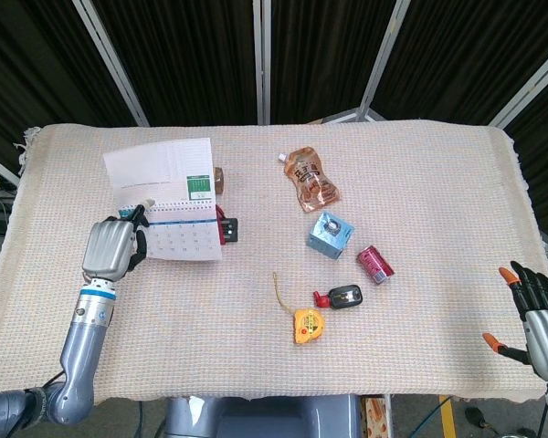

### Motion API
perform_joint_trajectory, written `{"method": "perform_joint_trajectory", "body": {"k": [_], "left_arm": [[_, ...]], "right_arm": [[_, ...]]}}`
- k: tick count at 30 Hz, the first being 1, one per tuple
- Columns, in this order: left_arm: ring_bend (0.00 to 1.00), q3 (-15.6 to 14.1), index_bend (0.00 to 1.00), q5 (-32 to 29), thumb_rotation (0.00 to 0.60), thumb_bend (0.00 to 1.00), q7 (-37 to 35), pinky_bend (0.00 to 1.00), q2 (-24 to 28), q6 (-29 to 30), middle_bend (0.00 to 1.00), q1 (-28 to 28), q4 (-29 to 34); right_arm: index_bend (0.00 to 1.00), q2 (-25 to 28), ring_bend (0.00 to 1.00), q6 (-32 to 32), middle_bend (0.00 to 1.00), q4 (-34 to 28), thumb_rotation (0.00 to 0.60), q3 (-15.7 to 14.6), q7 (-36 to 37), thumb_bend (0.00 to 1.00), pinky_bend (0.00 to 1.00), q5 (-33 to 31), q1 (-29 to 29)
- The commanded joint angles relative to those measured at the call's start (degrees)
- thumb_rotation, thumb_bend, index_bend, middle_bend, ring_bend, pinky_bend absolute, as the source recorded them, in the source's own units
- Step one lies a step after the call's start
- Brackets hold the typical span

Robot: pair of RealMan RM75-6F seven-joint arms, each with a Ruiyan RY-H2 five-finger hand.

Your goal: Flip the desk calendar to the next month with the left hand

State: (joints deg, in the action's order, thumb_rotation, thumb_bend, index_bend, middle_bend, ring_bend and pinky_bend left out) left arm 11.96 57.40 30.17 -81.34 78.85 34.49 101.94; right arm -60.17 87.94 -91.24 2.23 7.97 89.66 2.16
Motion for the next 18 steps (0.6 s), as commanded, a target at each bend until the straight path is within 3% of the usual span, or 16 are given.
{"method": "perform_joint_trajectory", "body": {"k": [1, 5, 9, 12, 18], "left_arm": [[0.32, 0.2, 0.09, 0.6, 0.600, 0.71, 1.1, 0.32, 0.1, -0.2, 0.18, 0.5, -1.1], [0.09, 0.3, 0.00, -0.8, 0.600, 0.46, 1.9, 0.15, 1.1, -2.6, 0.01, 1.0, -1.6], [0.00, 0.2, 0.00, -3.9, 0.600, 0.25, 3.4, 0.00, 2.6, -6.8, 0.00, 2.1, -2.1], [0.00, 0.4, 0.00, -6.3, 0.600, 0.18, 4.3, 0.00, 3.7, -9.6, 0.00, 3.0, -2.7], [0.00, 2.0, 0.00, -12.4, 0.600, 0.17, 1.9, 0.00, 6.3, -14.7, 0.00, 3.8, -2.7]], "right_arm": [[0.02, 0.0, 0.00, -0.2, 0.00, 0.1, 0.600, 0.1, 0.0, 0.06, 0.00, -0.2, 0.1], [0.02, -0.1, 0.00, -0.6, 0.00, 0.4, 0.600, 0.1, 0.2, 0.06, 0.00, -0.6, 0.1], [0.02, -0.4, 0.00, -1.0, 0.00, 0.7, 0.600, 0.2, 0.0, 0.06, 0.00, -1.0, 0.3], [0.02, -0.5, 0.00, -1.3, 0.00, 0.9, 0.600, 0.3, -0.1, 0.06, 0.00, -1.4, 0.3], [0.02, -1.0, 0.00, -2.2, 0.00, 1.6, 0.600, 0.5, -0.6, 0.06, 0.00, -2.4, 0.6]]}}
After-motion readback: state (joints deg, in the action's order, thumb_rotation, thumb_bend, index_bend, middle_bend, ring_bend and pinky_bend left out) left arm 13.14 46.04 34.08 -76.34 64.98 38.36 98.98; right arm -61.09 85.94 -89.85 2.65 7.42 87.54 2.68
